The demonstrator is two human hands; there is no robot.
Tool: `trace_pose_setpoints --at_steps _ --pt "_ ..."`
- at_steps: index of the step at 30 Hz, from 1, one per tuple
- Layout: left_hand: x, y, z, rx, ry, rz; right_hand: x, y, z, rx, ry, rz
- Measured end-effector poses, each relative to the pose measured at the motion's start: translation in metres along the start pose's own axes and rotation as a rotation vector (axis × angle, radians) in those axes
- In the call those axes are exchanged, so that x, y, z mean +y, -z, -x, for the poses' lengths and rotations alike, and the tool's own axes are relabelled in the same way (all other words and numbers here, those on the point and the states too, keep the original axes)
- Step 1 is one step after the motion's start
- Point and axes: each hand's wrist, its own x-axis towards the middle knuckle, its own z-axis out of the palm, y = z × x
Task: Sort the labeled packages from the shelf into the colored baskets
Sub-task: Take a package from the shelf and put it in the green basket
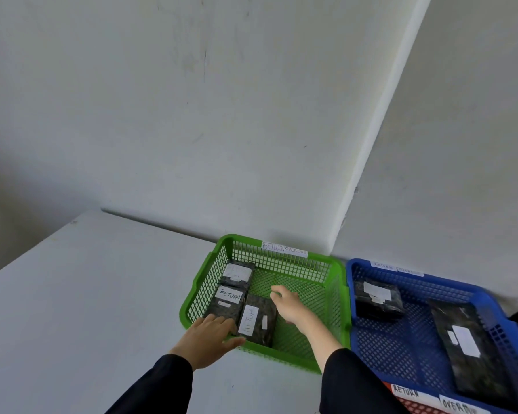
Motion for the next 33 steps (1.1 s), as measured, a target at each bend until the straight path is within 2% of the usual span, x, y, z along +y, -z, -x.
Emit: trace_pose_setpoints --at_steps 4,7,11,16,24,28,33 --pt "0.026 0.038 0.001 0.071 0.007 0.011 -0.015 0.041 0.044 0.040 0.170 0.030" --pt "0.058 0.082 0.002 0.214 -0.023 -0.030 -0.024 0.082 0.082 0.111 0.276 0.044" --pt "0.120 0.141 0.006 0.410 -0.089 -0.051 -0.025 0.143 0.135 0.302 0.429 -0.010" --pt "0.230 0.200 0.022 0.645 -0.215 0.000 -0.007 0.231 0.234 0.554 0.616 -0.030" --pt "0.435 0.216 0.054 0.876 -0.472 0.173 0.096 0.343 0.399 0.874 0.771 -0.070" --pt "0.541 0.199 0.062 0.927 -0.595 0.259 0.169 0.381 0.469 0.925 0.734 0.043" --pt "0.655 0.175 0.059 0.904 -0.764 0.303 0.253 0.427 0.549 1.004 0.650 0.142"
